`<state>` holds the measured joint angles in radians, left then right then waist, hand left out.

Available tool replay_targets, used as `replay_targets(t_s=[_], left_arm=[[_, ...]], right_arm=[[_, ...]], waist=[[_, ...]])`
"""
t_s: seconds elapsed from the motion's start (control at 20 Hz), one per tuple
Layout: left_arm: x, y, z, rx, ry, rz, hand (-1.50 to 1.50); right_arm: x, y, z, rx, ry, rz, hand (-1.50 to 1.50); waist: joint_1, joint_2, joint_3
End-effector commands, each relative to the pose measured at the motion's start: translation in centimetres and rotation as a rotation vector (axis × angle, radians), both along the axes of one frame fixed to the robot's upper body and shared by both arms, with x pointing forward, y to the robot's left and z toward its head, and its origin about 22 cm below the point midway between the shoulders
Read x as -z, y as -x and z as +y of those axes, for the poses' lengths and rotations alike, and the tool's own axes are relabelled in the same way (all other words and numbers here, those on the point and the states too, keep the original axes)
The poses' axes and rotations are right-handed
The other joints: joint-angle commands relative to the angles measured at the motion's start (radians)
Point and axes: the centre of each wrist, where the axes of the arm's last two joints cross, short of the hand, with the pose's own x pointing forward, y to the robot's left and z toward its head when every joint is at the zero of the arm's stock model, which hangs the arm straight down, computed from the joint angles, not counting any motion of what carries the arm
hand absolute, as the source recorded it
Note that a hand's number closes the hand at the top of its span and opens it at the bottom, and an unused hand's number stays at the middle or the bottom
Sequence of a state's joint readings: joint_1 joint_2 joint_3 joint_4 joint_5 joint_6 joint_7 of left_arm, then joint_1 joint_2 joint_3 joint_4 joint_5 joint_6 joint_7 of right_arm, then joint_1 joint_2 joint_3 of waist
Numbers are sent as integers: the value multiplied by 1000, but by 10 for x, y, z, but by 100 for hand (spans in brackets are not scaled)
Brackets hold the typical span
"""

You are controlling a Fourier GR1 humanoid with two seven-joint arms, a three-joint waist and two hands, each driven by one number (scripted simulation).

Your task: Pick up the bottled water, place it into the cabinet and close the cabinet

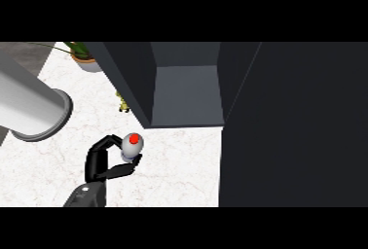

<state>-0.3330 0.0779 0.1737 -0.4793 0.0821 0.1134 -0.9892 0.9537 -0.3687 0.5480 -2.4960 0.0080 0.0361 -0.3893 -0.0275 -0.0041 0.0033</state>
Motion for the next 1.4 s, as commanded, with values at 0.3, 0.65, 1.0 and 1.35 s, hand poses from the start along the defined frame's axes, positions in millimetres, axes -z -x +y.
replay_targets(t_s=[0.3, 0.65, 1.0, 1.35], left_arm=[[2, 8, -22, 287, 42, 16, 150], [-27, -10, -74, 351, 104, -23, 150], [-86, -51, -121, 334, 96, 5, 150], [-125, -67, -161, 309, 101, 36, 150]], right_arm=[[-32, 5, -5, 23, 23, -51, -150], [-39, 11, -8, 25, 24, -20, -150], [-34, 10, -9, 19, -5, -50, -150], [-35, 12, -17, 18, 2, -42, -150]], waist=[[19, -2, -3], [16, -3, -3], [5, 0, -4], [-5, 2, -4]])
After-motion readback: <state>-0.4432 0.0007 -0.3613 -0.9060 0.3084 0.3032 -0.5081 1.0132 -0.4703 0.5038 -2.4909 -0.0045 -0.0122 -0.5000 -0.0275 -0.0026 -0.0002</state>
